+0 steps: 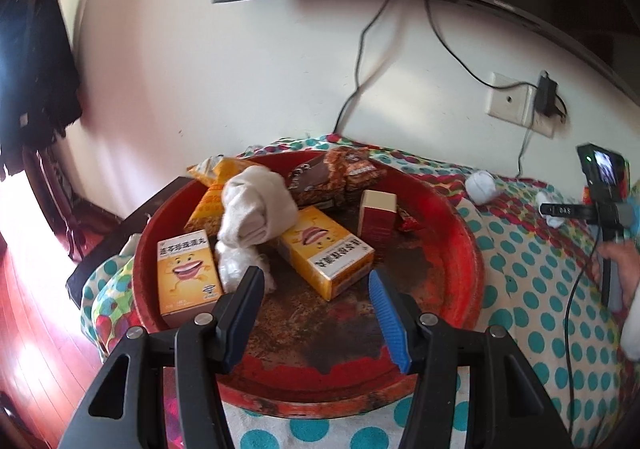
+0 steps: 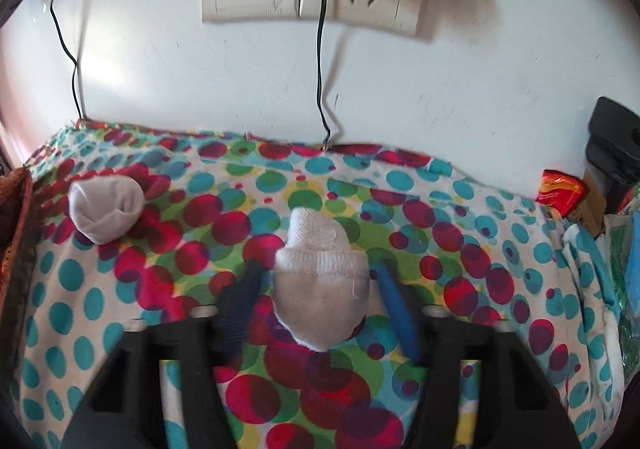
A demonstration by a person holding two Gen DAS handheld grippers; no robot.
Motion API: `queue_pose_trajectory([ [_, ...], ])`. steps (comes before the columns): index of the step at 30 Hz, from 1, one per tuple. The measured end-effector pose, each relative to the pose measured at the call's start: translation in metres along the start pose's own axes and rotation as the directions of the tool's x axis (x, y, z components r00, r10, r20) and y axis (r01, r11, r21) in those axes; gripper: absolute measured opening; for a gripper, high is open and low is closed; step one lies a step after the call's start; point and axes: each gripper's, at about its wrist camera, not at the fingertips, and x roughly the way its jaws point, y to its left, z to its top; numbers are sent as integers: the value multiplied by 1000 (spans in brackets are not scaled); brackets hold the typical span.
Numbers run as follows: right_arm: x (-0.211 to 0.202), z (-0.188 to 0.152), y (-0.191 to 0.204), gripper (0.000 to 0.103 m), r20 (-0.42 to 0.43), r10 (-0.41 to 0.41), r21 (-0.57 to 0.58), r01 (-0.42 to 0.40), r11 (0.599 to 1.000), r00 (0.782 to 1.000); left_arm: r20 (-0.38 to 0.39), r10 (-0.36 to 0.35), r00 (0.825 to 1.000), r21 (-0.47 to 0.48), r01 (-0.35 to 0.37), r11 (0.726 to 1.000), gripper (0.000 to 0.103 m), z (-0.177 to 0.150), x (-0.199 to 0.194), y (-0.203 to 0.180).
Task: Organize objects
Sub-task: 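Grasp the white sock on the cloth with the right gripper, then grasp another white sock on the cloth with the left gripper and lift it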
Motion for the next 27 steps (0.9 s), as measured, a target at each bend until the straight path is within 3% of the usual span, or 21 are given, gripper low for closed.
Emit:
queue_pose_trajectory([
  [4,-10,-2,0,32,18,41,-8,-41,999,999,21,-27,999,38,27,999,56,-2,-3,-12],
  [10,-39,-33,-12,32,8,83,-74,-82,994,996,30,-75,997,125,71,990,56,1,-11,-45],
  [16,-55,-54,-30,37,5,101,-73,-100,992,995,4,-277,961,186,271,944,56,36,2,-105],
  [21,-48,-52,-28,41,-24,85,-86,-87,992,996,-93,-311,946,254,325,911,57,74,54,-170],
  [24,-48,-52,-30,41,-28,94,-72,-96,993,995,-204,-329,922,234,372,898,57,88,97,-198],
  [27,-47,-52,-35,43,-34,117,-47,-119,992,993,-293,-302,907,193,365,911,57,99,140,-217],
])
